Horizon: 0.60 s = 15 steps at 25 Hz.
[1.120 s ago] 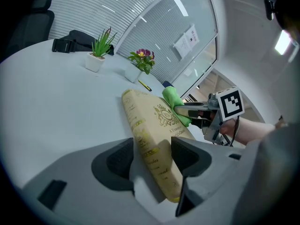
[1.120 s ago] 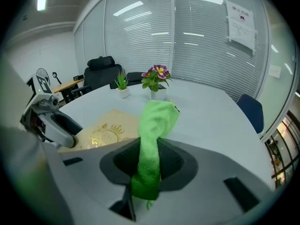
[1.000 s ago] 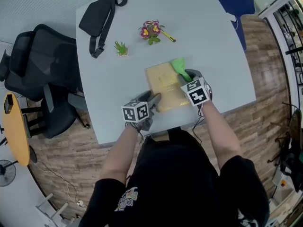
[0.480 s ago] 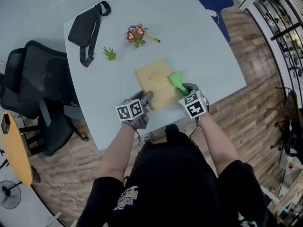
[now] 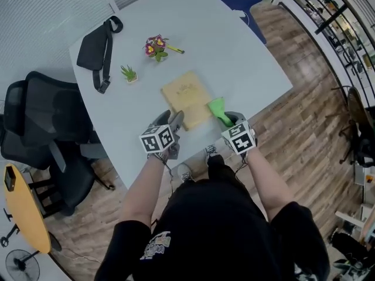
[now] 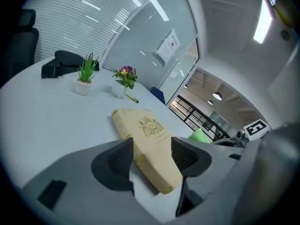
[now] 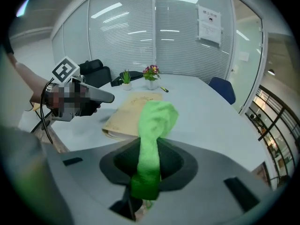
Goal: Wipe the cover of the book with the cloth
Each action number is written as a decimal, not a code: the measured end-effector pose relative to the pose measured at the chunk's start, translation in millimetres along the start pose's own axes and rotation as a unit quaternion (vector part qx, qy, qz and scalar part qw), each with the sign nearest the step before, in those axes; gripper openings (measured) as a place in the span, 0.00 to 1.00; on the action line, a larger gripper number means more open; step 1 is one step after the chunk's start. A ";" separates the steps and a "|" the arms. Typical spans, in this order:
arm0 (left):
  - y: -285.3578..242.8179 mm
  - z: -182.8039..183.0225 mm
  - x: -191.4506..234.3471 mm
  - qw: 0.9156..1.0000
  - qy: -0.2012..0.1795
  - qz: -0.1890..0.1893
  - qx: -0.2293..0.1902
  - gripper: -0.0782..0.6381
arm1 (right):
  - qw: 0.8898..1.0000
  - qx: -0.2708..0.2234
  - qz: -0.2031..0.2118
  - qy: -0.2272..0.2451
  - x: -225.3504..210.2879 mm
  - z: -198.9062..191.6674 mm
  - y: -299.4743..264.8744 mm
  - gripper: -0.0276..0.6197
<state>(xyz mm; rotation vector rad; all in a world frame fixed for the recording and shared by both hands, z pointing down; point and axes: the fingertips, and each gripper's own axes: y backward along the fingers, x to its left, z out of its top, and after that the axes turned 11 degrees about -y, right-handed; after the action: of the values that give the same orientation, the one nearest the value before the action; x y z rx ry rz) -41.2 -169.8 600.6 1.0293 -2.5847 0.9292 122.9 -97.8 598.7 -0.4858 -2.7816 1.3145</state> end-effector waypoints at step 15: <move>136.1 83.6 -56.9 0.961 -0.241 -0.027 -0.135 0.22 | 0.978 -0.188 0.037 -0.086 87.6 65.5 97.9 0.19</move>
<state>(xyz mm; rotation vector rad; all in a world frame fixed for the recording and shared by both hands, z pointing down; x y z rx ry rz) -88.5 -115.0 447.2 1.3709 -2.9338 0.3183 55.5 -63.2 472.9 -0.5124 -3.2013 0.8750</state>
